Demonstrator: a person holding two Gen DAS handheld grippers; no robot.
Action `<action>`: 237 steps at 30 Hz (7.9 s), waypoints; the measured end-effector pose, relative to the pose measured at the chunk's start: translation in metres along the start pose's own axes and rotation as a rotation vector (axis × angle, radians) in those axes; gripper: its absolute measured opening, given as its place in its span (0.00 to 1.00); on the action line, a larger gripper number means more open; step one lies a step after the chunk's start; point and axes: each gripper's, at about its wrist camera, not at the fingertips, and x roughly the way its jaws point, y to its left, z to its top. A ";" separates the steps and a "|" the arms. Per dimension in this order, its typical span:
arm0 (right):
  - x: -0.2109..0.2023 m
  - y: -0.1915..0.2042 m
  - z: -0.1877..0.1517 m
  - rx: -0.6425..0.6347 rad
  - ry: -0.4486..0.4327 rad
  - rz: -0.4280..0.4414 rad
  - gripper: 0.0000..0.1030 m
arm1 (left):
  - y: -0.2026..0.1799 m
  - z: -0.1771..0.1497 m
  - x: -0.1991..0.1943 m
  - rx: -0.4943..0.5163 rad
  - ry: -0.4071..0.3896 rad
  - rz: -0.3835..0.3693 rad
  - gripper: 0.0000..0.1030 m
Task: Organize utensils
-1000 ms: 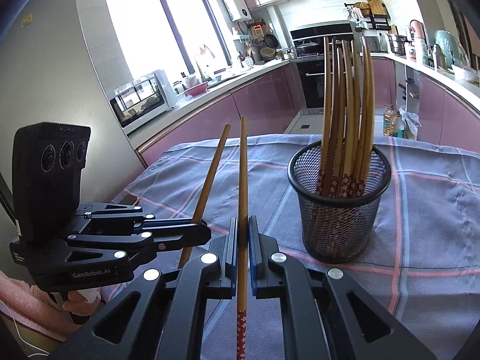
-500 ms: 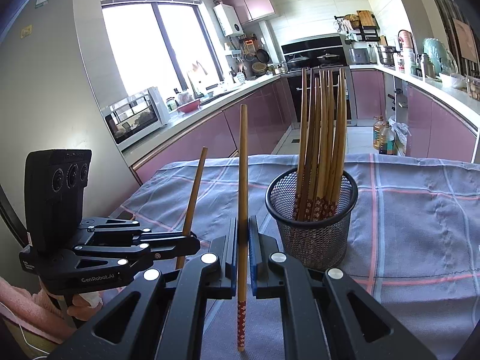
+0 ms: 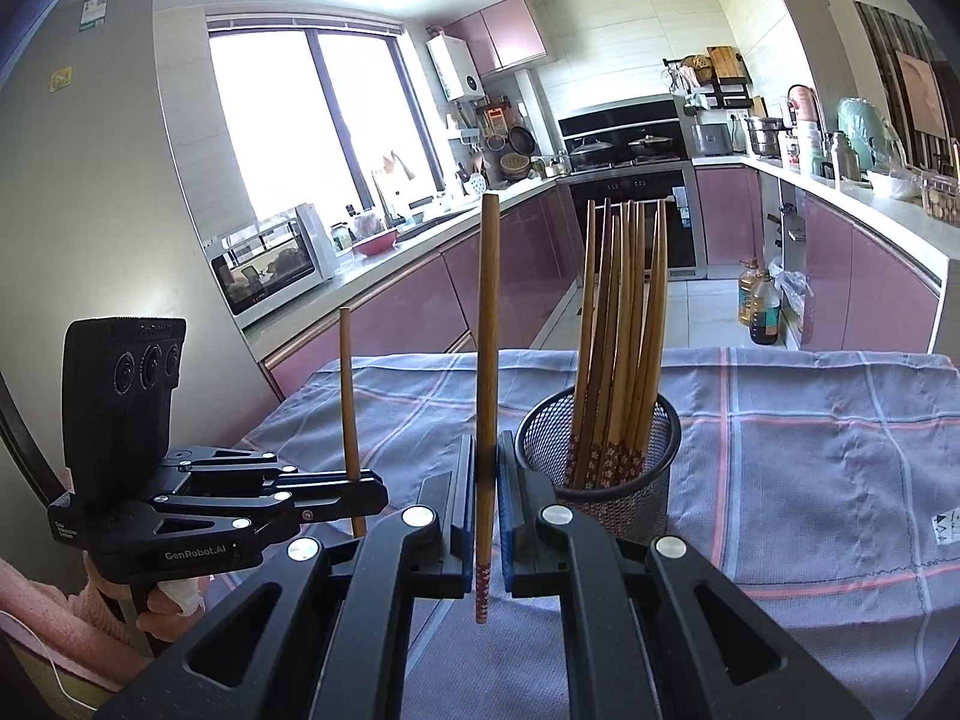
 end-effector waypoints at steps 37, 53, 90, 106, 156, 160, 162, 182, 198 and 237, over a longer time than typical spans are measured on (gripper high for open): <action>-0.037 -0.007 0.056 -0.085 -0.157 -0.046 0.06 | -0.016 0.068 -0.050 0.050 -0.172 -0.058 0.07; -0.025 -0.018 0.075 -0.091 -0.172 -0.064 0.05 | -0.038 0.110 -0.041 0.077 -0.235 -0.053 0.07; 0.043 -0.034 0.045 -0.042 0.046 -0.073 0.06 | -0.047 0.101 0.056 0.158 0.017 -0.007 0.08; 0.055 -0.044 0.052 0.005 0.055 -0.069 0.06 | -0.040 0.111 0.075 0.128 0.032 -0.005 0.08; 0.003 0.004 -0.011 -0.048 -0.155 -0.241 0.93 | 0.011 -0.004 -0.085 -0.059 -0.417 0.448 0.95; -0.004 0.010 -0.016 -0.060 -0.203 -0.271 0.93 | 0.010 -0.009 -0.093 -0.063 -0.433 0.483 0.95; -0.007 0.012 -0.018 -0.064 -0.218 -0.278 0.93 | 0.008 -0.011 -0.095 -0.066 -0.444 0.497 0.95; -0.027 0.023 -0.025 -0.078 -0.302 -0.363 0.93 | -0.003 -0.030 -0.110 -0.078 -0.465 0.565 0.95; -0.031 0.031 -0.026 -0.091 -0.307 -0.363 0.93 | -0.007 -0.036 -0.119 -0.068 -0.480 0.569 0.95; -0.029 0.032 -0.027 -0.077 -0.292 -0.361 0.93 | -0.004 -0.037 -0.125 -0.082 -0.473 0.565 0.95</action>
